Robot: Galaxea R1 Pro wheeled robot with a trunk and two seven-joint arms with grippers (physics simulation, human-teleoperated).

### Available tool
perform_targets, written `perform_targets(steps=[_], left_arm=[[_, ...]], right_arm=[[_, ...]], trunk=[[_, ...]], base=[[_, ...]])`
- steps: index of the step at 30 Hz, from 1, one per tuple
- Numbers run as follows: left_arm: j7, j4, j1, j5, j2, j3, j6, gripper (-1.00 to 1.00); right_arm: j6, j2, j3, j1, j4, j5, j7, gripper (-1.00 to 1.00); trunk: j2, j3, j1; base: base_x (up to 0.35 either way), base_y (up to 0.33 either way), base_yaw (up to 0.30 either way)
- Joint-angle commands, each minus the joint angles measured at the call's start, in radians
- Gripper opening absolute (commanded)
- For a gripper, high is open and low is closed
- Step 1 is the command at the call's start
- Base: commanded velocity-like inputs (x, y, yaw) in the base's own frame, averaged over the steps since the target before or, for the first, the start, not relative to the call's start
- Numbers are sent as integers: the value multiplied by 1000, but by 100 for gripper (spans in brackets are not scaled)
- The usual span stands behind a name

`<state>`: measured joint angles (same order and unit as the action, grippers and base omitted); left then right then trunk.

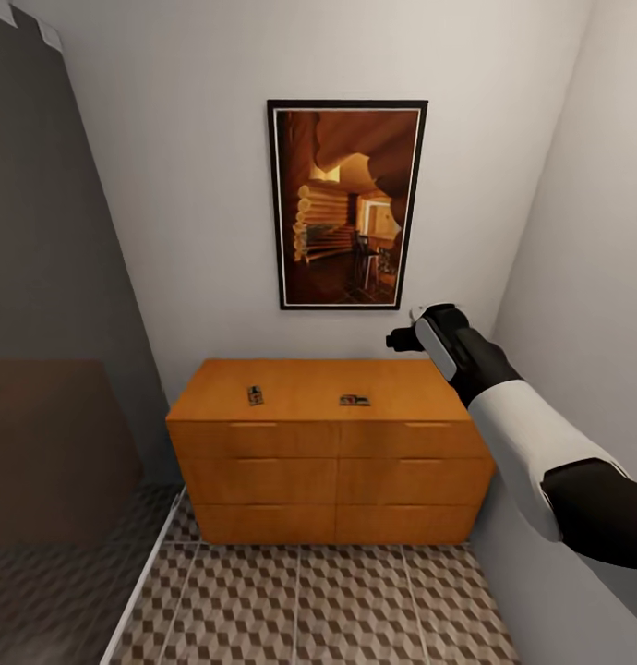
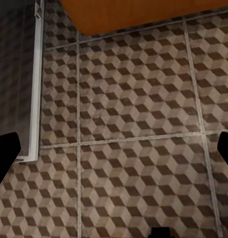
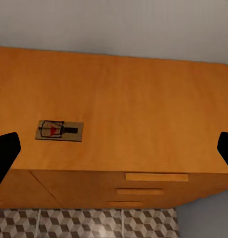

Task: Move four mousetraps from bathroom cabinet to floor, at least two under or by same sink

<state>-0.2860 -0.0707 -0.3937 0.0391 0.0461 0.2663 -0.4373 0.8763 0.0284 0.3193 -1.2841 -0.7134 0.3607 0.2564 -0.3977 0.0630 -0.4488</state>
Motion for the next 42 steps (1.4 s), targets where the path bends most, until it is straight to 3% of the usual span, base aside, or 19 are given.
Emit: perform_targets(steps=[1,11,19,24,25,30,33,34,39,42], left_arm=[[-4,-4,-2,4,1,8,-6,100],[-4,-4,-1,4,1,8,-6,100],[-4,-5,-1,4,1,8,-6,100],[-3,-5,-1,4,1,8,-6,100],[-3,-5,-1,4,2,8,-6,100],[-3,-6,-1,4,4,8,-6,100],[-2,-5,0,4,6,8,-6,100],[-2,-5,0,4,6,8,-6,100],[-2,-6,1,4,7,8,-5,100],[-2,-5,1,4,7,8,-5,100]], right_arm=[[-2,2,6,-1,8,10,9,100],[-42,4,8,-1,41,5,-34,100],[-45,20,31,-1,42,-20,-189,100],[-55,55,117,-1,38,-78,-345,100],[-65,70,158,-1,36,-102,-409,100],[-113,101,245,-1,31,-165,-580,100],[-142,122,271,-1,28,-195,-689,100],[-157,133,281,-1,27,-213,-762,100],[-200,150,294,-1,25,-274,-924,100],[-261,159,299,-1,26,-352,-1024,100]], trunk=[[-2,2,-1],[-2,2,-1],[-2,2,-1],[-2,2,-1],[-2,2,-1],[-2,2,-1],[-2,2,-1],[-2,2,-1],[-2,2,-1],[-2,2,-1]], base=[[269,188,0],[135,101,0],[11,9,0],[2,1,0],[0,0,0],[0,0,0],[0,0,0],[0,0,0],[0,0,0],[0,0,0]])
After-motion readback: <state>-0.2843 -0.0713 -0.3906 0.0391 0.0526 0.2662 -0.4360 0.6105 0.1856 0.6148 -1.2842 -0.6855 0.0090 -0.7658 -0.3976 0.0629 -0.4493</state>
